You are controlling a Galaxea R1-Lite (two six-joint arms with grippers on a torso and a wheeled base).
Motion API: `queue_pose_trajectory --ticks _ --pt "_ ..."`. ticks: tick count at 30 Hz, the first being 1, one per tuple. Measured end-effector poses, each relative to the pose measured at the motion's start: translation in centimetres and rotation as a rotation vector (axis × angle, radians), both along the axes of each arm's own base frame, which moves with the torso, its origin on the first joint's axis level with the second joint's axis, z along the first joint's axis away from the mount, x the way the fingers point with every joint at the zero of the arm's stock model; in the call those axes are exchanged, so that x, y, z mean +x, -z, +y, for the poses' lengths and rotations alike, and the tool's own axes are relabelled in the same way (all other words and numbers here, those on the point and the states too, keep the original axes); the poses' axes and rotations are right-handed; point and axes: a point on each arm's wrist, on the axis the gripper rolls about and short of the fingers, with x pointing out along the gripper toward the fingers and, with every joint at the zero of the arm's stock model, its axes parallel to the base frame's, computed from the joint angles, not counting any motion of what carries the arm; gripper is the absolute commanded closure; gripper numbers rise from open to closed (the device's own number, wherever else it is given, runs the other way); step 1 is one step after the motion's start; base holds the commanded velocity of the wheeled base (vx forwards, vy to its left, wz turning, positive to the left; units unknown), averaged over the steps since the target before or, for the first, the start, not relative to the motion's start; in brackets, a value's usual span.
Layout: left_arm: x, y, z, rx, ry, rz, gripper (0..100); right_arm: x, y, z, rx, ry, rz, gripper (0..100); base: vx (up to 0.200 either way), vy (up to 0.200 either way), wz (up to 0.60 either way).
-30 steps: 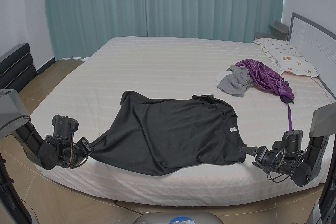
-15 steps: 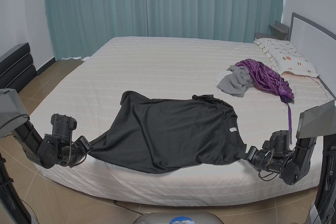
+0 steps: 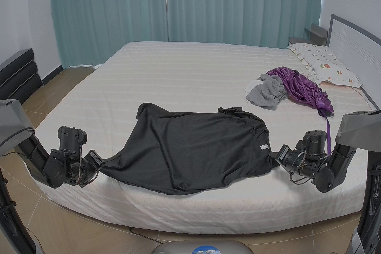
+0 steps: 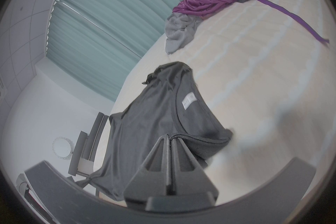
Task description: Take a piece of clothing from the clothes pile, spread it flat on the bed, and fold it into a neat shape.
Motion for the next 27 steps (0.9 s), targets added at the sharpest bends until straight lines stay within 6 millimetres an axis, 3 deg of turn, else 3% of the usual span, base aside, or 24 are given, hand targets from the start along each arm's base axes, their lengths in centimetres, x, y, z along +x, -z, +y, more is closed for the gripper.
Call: queue_pose_trajectory --ticks 9,15,16,27 --pt "1.2 -0.1 0.5 -0.067 -0.067 -0.031 100 5.6 -2.1 0.6 -0.010 0.070 -0.106 100 0.000 0.000 0.00" --pt "1.9 -0.1 0.8 -0.101 -0.097 -0.074 100 8.5 -1.7 1.5 -0.022 0.108 -0.148 100 0.000 0.000 0.00" --pt "2.0 -0.1 0.9 -0.104 -0.099 -0.078 100 8.8 -1.5 1.7 -0.024 0.111 -0.153 0 0.000 0.000 0.00" --pt "2.5 0.9 1.0 -0.126 -0.118 -0.077 100 12.1 0.0 2.9 -0.024 0.129 -0.205 0 0.000 0.000 0.00"
